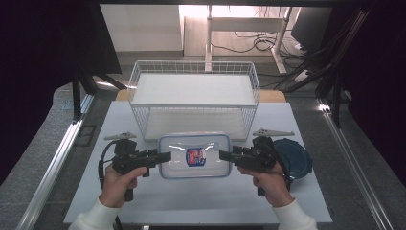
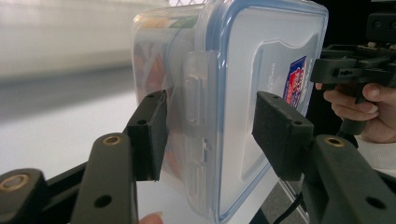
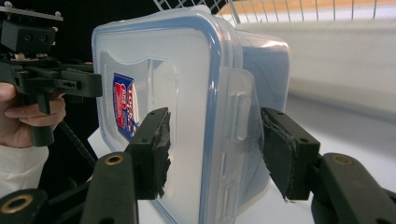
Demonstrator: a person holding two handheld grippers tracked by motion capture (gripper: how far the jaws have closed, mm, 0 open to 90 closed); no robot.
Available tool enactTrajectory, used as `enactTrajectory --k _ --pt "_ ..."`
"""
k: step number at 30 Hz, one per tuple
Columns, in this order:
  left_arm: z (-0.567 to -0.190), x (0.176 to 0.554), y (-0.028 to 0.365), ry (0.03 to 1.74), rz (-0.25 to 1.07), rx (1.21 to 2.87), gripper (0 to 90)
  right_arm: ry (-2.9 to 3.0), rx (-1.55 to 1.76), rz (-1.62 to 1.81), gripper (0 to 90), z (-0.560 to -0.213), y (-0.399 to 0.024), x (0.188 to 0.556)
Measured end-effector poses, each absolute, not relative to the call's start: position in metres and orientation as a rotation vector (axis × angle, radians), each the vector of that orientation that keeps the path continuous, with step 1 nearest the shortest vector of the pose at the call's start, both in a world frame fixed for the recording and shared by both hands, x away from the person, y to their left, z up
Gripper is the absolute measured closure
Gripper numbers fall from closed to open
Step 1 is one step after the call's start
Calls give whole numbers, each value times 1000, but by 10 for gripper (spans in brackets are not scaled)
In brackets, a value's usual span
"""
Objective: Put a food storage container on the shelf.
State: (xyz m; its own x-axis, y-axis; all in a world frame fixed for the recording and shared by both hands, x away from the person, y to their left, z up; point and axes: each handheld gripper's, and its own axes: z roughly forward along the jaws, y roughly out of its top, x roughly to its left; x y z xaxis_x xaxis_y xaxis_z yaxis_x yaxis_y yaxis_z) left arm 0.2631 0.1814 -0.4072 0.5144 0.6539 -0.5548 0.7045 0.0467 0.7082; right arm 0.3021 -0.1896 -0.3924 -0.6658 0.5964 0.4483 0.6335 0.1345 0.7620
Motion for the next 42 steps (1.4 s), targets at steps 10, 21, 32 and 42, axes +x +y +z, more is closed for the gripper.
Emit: enactTrajectory --k 10,21,32,42 --pt "-379 285 185 1140 -27 1627 465 -2377 -1237 -1655 445 -360 -186 322" --pt "-359 309 187 1128 -1 1633 465 -2388 -1214 -1680 446 -341 -184 347" --pt "-347 319 186 1108 12 1636 465 -2396 -1201 -1709 448 -329 -186 356" --pt "-323 337 190 1082 19 1633 466 -2396 -1186 -1756 452 -309 -185 368"
